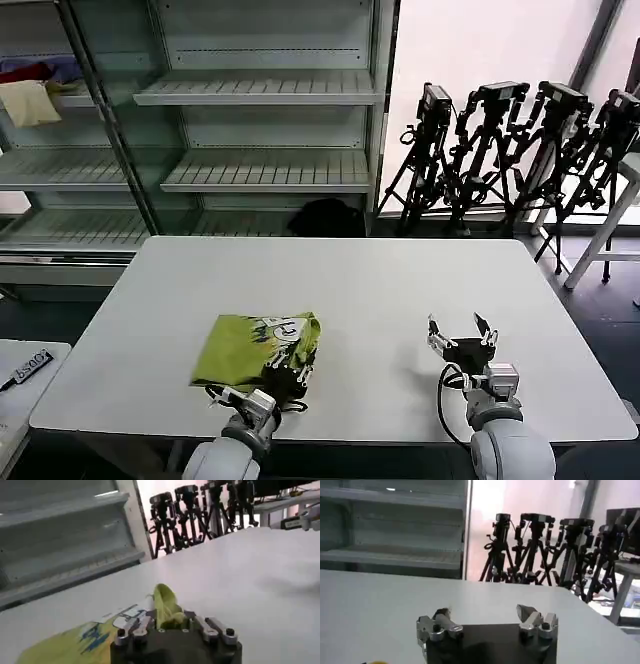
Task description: Fold and organize the clothes.
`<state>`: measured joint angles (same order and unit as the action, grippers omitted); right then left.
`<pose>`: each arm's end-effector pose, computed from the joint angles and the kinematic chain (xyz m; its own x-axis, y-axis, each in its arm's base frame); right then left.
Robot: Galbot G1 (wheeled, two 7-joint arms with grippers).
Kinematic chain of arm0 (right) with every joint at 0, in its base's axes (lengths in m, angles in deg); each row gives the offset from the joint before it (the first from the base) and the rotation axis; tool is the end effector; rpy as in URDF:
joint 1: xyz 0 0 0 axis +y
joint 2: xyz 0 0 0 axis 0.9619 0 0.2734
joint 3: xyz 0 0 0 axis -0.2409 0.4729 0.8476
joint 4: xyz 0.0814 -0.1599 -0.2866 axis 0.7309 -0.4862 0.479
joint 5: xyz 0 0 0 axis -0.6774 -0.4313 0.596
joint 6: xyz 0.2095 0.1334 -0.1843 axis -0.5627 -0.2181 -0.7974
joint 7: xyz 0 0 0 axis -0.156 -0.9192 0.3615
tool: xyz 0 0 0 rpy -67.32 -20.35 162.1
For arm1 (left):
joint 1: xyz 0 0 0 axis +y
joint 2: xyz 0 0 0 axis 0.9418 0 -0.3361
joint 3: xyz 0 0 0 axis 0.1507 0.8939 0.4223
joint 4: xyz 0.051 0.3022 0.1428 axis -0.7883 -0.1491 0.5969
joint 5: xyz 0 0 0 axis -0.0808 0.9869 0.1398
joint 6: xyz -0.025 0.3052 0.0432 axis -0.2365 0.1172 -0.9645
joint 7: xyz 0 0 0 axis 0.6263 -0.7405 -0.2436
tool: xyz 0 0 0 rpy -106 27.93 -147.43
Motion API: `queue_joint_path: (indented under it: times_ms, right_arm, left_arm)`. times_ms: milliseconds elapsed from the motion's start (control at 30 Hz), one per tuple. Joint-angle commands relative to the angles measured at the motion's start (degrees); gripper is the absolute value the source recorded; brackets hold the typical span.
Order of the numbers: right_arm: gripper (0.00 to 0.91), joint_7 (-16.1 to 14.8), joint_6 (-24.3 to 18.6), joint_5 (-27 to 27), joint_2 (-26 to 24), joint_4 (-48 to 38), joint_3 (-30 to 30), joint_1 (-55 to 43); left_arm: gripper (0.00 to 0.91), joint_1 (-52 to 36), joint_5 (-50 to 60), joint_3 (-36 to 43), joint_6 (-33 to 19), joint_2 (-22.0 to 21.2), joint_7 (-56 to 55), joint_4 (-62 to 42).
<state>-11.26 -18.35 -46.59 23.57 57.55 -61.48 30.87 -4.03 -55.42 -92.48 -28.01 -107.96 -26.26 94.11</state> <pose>0.2110 -0.0380 -0.2445 -0.9755 0.0492 0.2142 0.0296 0.9952 -0.0933 0.1990 -0.0494 -0.2770 -0.8774 0.3452 0.3331 0.4218 0.8859 0.1929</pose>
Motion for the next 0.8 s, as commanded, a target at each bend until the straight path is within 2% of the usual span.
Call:
queue_joint_path:
  times_ms: [33,300,500,633,800]
  right_arm:
    - [0.907,0.1,0.0,0.2,0.0,-0.2,0.1,-0.1]
    - [0.907,0.1,0.1,0.2,-0.1,-0.5,0.1,-0.5]
    - [0.907,0.1,0.1,0.2,-0.1,-0.8,0.4,-1.2]
    - [0.907,-0.2,0.0,-0.1,-0.2,-0.8,0.7,-1.5]
    - [0.907,-0.7,-0.8,-1.2,-0.6,-1.3,1.7,-2.1]
  left_arm:
    - [0.907,-0.1,-0.1,2.6,0.4,-3.0,-2.3,-2.9]
    - [0.907,0.1,-2.3,4.2,1.4,-5.8,-3.7,-4.1]
    - [0.907,-0.9,-14.4,1.1,-5.2,-5.7,-5.4,-0.3]
    - [0.907,-1.3,-23.8,-8.0,-6.4,-4.6,-4.1,5.2]
    - [0.907,-2.5,-29.1,-24.2,-5.1,2.3,-3.3,4.6]
